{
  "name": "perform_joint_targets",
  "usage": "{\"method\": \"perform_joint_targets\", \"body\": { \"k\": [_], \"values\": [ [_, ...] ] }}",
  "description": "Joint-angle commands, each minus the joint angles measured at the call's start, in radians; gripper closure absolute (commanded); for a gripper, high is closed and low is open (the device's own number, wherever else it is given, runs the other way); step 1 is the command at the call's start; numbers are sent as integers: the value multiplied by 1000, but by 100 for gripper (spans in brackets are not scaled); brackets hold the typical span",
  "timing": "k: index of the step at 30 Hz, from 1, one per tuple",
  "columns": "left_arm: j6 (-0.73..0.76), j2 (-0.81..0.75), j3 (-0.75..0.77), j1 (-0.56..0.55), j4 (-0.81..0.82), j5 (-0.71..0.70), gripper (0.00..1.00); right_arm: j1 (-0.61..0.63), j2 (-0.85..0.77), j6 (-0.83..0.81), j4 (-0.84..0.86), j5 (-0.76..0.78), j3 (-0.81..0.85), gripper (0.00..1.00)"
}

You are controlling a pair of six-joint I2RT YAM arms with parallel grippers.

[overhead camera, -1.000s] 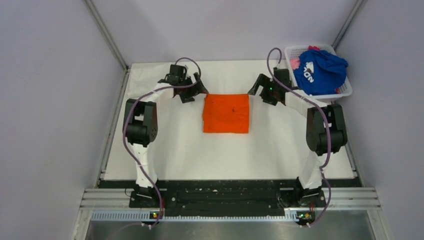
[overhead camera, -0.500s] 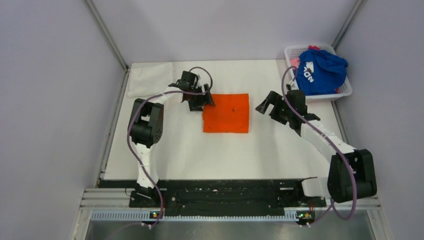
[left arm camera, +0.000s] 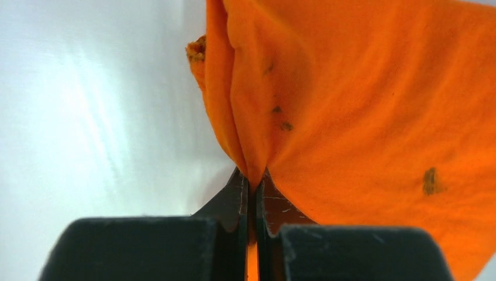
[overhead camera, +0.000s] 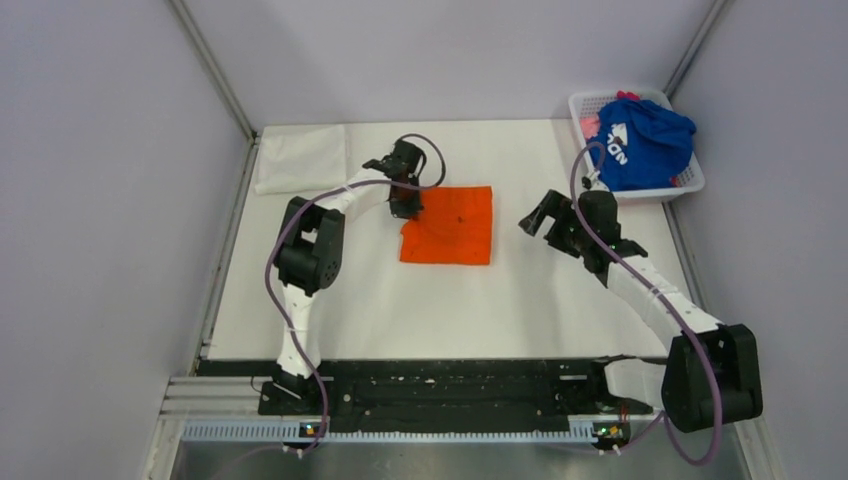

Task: Fold and stack the t-shirts
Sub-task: Put the neatly folded tshirt into the corner of the board with the left arm

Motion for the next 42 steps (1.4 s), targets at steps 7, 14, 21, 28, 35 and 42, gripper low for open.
{"method": "perform_joint_targets", "body": {
  "k": [7,14,21,28,35,42],
  "values": [
    [237,28,239,27,-65,-553,100,-1,-99,-20,-17,198,-22,1],
    [437,31,300,101,99,-678,100,-1,-82,-30,17,206,-29,1],
    [695,64,378,160,234,-764,100,0,-75,-38,21,242,-35,1],
    [751,51,458,200,250,-755,100,-1,-64,-40,24,261,-32,1],
    [788,41,531,203,246,-767,100,-1,-23,-37,21,241,-8,1],
    [794,-5,546,205,240,-756,100,-1,-5,-29,7,260,-5,1]
  ]
}}
